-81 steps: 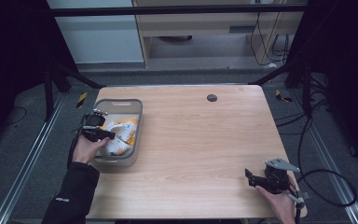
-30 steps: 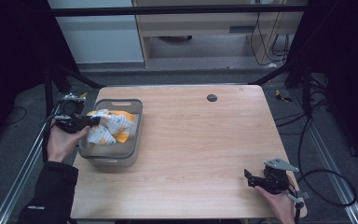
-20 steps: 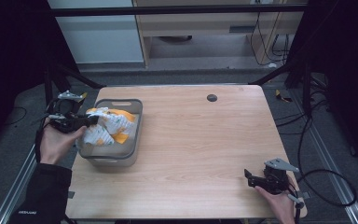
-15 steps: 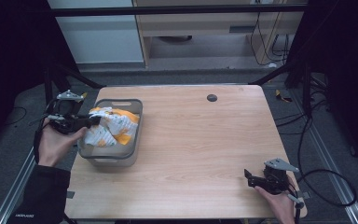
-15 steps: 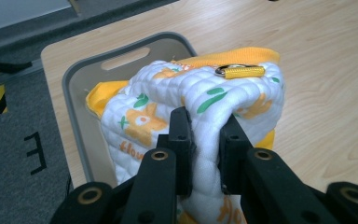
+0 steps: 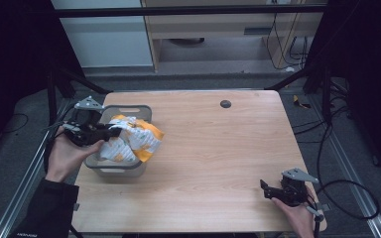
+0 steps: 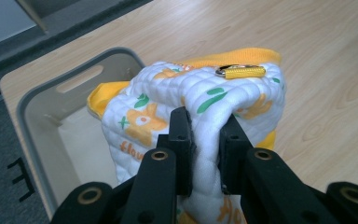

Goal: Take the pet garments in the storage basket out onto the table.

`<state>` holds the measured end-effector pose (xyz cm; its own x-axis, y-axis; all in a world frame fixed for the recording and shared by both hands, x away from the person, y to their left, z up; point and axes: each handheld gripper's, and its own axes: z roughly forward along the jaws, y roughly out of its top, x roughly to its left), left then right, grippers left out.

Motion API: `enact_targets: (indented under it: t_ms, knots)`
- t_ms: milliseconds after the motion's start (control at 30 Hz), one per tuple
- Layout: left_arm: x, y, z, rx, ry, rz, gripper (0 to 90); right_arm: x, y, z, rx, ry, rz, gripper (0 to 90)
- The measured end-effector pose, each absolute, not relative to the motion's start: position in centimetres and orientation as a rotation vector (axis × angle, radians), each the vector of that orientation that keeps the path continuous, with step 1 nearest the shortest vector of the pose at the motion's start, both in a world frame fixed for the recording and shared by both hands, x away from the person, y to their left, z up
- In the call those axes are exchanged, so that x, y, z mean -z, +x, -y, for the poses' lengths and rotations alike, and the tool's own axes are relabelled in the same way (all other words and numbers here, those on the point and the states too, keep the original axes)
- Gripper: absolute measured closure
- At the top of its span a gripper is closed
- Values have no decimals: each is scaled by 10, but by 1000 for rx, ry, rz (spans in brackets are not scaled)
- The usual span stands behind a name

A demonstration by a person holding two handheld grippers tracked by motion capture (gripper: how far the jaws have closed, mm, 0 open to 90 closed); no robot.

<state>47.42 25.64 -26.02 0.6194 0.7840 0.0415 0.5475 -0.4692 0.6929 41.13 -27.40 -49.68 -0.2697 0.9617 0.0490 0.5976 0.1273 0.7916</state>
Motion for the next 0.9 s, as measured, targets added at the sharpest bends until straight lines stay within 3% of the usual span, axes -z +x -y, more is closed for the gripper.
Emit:
enact_targets:
  t_ms: [900]
  knots:
    - [271,464,-175,-405,2319,-812,785,494,410,275,-1012,1465,-1897,105]
